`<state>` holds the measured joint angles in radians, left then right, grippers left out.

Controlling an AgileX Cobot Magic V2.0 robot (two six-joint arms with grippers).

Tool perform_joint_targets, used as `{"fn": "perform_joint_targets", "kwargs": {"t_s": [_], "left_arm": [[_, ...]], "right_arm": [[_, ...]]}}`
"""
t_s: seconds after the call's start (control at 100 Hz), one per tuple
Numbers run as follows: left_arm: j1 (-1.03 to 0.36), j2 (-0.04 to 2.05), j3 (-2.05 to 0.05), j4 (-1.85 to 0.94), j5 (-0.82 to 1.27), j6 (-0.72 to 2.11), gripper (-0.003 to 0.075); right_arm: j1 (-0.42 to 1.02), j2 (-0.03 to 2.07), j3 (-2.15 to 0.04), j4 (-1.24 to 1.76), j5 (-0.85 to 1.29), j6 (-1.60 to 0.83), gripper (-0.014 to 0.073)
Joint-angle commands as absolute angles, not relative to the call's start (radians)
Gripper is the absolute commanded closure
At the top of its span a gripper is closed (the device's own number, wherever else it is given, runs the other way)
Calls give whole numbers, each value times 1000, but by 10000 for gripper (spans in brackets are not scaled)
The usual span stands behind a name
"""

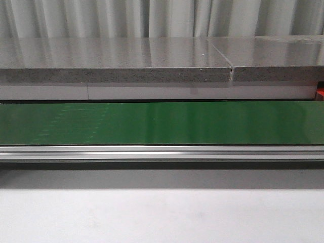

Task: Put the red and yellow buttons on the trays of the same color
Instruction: 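Raise the empty right gripper back over the conveyor end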

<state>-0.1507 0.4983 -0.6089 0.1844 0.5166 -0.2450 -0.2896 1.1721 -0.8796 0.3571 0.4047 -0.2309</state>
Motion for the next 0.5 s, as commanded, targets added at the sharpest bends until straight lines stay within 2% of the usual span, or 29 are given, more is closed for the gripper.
{"fn": "perform_joint_targets", "kwargs": {"t_s": [0.0,0.33,0.49], "left_arm": [[-153,501,-633,190,436,-253,739],[-153,501,-633,190,436,-253,739],[-153,501,-633,190,436,-253,739]], "right_arm": [[-236,1108,-903,370,368,-280,-9],[-37,960,-853,369,387,-358,-3],[-14,891,-805,369,418,-359,113]]}}
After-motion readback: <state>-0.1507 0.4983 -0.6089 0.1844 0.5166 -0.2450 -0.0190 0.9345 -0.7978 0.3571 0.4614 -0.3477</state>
